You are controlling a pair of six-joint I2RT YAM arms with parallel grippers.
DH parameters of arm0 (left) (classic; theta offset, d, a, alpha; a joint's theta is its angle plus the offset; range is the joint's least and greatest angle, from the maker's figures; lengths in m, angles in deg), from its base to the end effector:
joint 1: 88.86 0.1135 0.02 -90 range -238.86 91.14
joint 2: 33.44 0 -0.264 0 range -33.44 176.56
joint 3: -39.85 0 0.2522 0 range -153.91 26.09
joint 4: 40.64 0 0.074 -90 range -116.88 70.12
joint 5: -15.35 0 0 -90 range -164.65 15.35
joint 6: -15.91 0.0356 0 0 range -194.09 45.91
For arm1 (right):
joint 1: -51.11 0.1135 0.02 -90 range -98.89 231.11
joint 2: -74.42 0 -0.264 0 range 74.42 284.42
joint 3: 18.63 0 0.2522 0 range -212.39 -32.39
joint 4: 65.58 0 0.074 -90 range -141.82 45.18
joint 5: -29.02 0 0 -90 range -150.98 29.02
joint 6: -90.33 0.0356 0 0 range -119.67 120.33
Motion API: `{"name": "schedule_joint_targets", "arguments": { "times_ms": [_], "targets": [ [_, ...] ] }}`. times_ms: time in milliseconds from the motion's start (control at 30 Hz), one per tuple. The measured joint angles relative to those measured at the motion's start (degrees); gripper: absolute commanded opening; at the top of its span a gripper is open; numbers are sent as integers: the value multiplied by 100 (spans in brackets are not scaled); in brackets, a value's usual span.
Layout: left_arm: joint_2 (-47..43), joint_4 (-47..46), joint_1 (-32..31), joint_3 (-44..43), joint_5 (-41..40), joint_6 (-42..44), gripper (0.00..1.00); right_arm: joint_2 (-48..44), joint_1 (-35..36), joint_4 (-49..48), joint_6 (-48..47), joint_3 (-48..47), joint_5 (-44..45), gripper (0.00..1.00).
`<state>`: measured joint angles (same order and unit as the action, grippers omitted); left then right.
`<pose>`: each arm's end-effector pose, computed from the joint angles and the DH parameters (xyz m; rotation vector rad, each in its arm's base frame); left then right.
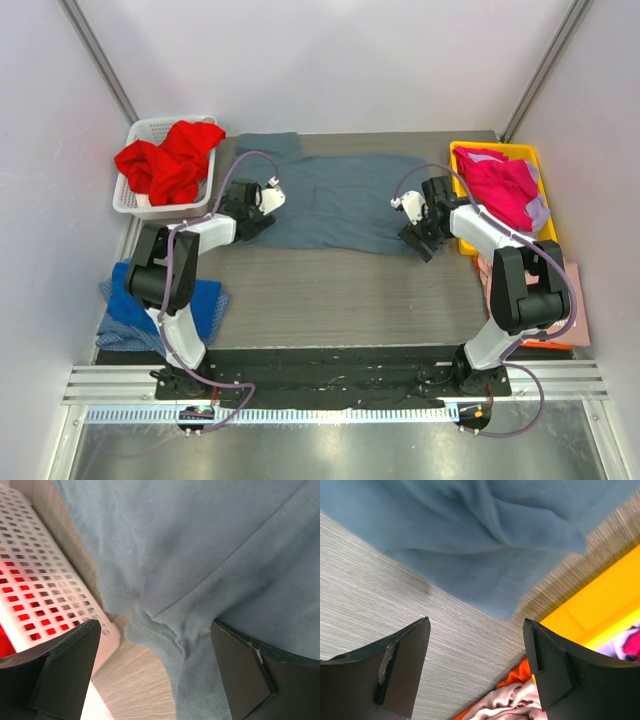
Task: Fold and stack the t-shirts
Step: Fold the flattened tshirt in 1/3 of the way
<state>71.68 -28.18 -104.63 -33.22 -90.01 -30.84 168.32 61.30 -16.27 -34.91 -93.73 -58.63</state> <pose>0.3681 -0.0942 0.1586 1.0532 2.1335 0.5477 0.3128 0.0547 0.1939 -1.0604 2.5616 -0.1718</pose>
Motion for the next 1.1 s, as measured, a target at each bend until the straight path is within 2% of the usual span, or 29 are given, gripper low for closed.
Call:
{"name": "schedule_joint_targets", "arguments": {
  "times_ms": [433,800,1100],
  "targets": [
    [-46,-48,144,57,24,157,98,0,0,-24,-46,-22,289,82],
    [-785,935,122,291,299,-229,100,13,125,-9,68,-382,229,82],
    [-1436,1141,120,437,291,-219,100,525,133,-149,61,-411,267,81]
  ]
}}
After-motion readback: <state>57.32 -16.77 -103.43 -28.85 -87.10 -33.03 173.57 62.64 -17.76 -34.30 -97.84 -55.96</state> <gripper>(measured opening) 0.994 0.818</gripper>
